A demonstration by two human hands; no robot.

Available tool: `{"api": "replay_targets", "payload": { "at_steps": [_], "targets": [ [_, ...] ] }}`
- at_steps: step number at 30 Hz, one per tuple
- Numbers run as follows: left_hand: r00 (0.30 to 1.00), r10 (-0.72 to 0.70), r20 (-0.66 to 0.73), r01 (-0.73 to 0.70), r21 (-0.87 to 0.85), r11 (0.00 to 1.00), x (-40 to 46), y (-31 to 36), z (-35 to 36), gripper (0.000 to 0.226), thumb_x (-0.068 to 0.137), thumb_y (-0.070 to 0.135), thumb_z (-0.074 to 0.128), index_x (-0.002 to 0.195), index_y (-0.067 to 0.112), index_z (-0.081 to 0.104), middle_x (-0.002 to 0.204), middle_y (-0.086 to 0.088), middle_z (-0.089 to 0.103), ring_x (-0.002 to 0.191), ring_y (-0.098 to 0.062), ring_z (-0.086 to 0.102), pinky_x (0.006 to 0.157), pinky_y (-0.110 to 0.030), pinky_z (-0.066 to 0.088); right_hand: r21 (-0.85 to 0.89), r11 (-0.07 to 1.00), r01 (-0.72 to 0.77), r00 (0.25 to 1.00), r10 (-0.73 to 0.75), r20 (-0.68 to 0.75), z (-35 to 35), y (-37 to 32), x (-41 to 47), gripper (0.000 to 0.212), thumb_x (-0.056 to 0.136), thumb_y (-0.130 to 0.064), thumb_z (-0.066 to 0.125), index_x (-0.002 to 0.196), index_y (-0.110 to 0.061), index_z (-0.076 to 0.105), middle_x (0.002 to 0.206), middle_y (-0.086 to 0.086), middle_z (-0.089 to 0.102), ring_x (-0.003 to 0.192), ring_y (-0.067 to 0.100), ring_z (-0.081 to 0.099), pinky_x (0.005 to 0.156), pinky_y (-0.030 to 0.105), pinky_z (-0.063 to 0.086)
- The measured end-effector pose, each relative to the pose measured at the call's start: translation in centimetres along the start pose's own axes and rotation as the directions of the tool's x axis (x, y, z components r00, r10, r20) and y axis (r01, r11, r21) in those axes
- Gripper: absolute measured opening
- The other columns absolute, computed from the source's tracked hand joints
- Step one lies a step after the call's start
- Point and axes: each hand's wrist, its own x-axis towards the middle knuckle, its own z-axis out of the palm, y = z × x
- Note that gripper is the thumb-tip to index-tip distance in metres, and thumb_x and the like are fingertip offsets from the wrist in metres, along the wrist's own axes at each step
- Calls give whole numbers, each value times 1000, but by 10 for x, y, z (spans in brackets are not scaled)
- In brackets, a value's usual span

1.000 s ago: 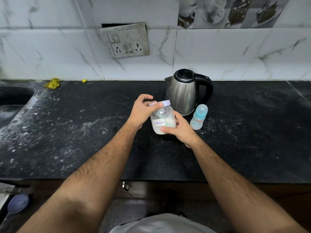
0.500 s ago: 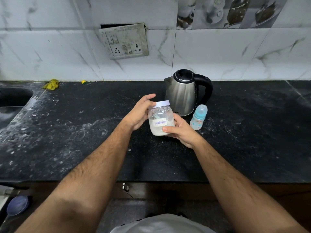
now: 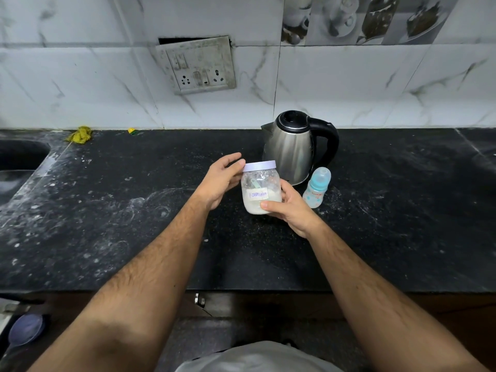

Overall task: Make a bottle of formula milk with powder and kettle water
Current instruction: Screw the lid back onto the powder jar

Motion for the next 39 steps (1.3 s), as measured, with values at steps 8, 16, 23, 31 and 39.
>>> {"api": "replay_targets", "payload": {
  "at_steps": [8, 16, 23, 31, 39],
  "targets": [
    [997, 12, 74, -21, 120, 993, 2, 4, 18, 64, 93, 34, 66, 149, 17, 39, 117, -3, 66, 104, -15, 67, 100, -36, 52, -119, 992, 42, 999, -45, -23, 3, 1, 2, 76, 76, 5, 79, 141, -16, 45, 126, 8, 68, 115, 23, 66, 98, 36, 54],
    [1000, 10, 20, -11, 36, 999, 4, 7, 24, 54, 84, 28, 77, 132, 10, 57, 111, -6, 71, 90, -13, 72, 78, -31, 57, -107, 992, 60, 997, -54, 52, 0, -1, 4, 77, 76, 1, 79, 142, -16, 44, 130, 9, 65, 119, 24, 64, 98, 39, 54],
    [997, -11, -80, 7, -53, 999, 4, 8, 40, 71, 69, 35, 86, 125, 0, 61, 93, -9, 73, 76, -18, 73, 68, -31, 57, -272, 952, 141, 990, -131, 53, 5, -4, 10, 70, 73, -11, 85, 133, -14, 50, 123, 10, 67, 116, 29, 64, 96, 46, 55],
    [1000, 18, 24, -18, -10, 1000, -2, 15, 38, 21, 85, 21, 75, 103, 12, 70, 91, -5, 72, 79, -16, 69, 71, -30, 58, -389, 912, 133, 985, -165, -50, 5, 1, 17, 81, 60, -25, 92, 129, -13, 52, 116, 5, 70, 108, 20, 68, 94, 47, 56],
    [997, 49, 65, -54, 78, 996, -8, 16, 34, 38, 90, 21, 70, 126, 12, 64, 106, -6, 73, 85, -13, 73, 71, -26, 56, -327, 934, 141, 987, -157, -23, 11, -3, 6, 75, 64, -14, 88, 128, -11, 50, 111, 13, 68, 101, 32, 69, 63, 43, 59]
  ]
}}
